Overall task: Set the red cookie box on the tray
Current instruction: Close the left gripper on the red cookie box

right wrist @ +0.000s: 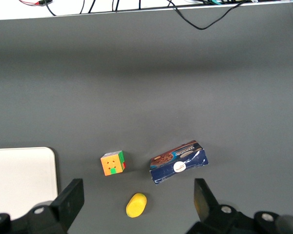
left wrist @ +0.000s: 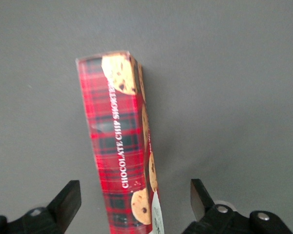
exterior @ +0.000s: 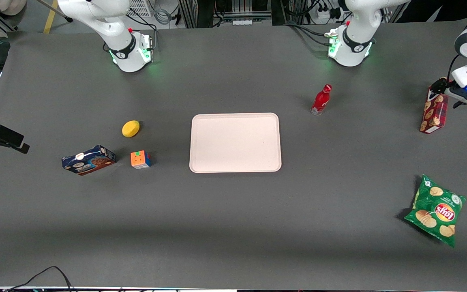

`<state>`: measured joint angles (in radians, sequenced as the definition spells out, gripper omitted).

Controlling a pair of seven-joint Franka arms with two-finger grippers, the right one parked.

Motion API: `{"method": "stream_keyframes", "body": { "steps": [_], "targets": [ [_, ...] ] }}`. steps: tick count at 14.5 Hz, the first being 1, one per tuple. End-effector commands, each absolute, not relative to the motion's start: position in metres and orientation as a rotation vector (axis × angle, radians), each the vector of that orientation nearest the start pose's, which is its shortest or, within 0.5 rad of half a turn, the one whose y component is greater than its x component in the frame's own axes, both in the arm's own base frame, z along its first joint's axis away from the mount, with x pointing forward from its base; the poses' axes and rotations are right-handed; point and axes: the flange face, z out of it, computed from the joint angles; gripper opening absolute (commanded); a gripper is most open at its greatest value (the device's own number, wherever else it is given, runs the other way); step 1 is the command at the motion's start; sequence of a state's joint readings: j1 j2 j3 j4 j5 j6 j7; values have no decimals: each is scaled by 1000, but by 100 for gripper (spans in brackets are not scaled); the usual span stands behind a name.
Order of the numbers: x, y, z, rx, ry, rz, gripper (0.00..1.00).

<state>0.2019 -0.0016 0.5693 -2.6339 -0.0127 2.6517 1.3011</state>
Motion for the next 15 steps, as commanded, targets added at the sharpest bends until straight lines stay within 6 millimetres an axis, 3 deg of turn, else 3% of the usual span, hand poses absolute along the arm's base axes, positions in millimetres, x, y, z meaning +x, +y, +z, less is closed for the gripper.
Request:
{"method": "stream_keyframes", "body": {
  "steps": [1,5,9,10,14,15],
  "targets": [
    [299,311,233,-3032,799,11,100],
    [295,312,215,-3054,795,64,100],
    [301,314,217,-3004,794,34,98],
    [302,315,216,-2995,797,33,93],
    [307,312,216,-2981,795,21,43],
    [306,312,215,-2991,774,18,36]
  ]
}}
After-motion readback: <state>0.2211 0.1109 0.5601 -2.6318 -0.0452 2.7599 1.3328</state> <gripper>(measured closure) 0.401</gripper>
